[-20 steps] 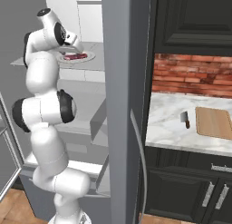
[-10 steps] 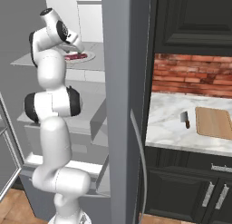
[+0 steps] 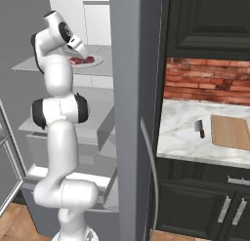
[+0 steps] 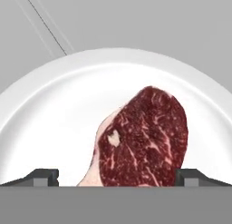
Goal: Retrieve the steak from the fridge and place it on the cutting board.
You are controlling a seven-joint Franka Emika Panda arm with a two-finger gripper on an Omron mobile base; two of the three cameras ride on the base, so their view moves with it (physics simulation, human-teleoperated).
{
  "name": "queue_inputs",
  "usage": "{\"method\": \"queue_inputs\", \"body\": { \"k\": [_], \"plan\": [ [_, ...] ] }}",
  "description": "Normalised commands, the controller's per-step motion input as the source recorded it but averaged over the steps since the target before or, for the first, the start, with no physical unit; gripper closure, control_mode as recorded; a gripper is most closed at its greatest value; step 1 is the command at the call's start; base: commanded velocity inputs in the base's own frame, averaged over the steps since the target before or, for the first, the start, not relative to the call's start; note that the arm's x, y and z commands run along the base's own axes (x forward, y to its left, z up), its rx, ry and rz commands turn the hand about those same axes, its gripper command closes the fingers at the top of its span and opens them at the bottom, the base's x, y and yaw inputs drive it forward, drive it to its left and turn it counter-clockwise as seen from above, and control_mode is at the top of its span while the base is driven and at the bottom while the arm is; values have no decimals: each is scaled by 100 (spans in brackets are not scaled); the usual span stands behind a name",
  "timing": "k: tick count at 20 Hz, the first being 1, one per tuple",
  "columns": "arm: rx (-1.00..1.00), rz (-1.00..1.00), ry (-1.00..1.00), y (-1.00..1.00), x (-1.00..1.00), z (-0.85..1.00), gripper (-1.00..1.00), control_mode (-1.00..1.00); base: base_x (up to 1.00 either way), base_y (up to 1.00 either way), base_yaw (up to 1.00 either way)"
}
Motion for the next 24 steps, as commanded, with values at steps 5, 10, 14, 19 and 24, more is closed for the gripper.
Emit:
{"method": "queue_inputs", "body": {
  "k": [5, 10, 14, 19, 24],
  "plan": [
    [0, -16, 2, 1, 9, -25, -100, -100, 0, 0, 0],
    [0, -7, 1, 3, 0, -23, -100, -100, 0, 0, 0],
    [0, -5, 0, 5, 0, -12, 100, -100, 0, 0, 0],
    [0, -2, -1, 0, 0, 0, 100, -100, 0, 0, 0],
    [0, 4, -11, 0, 0, 29, 100, -100, 0, 0, 0]
  ]
}}
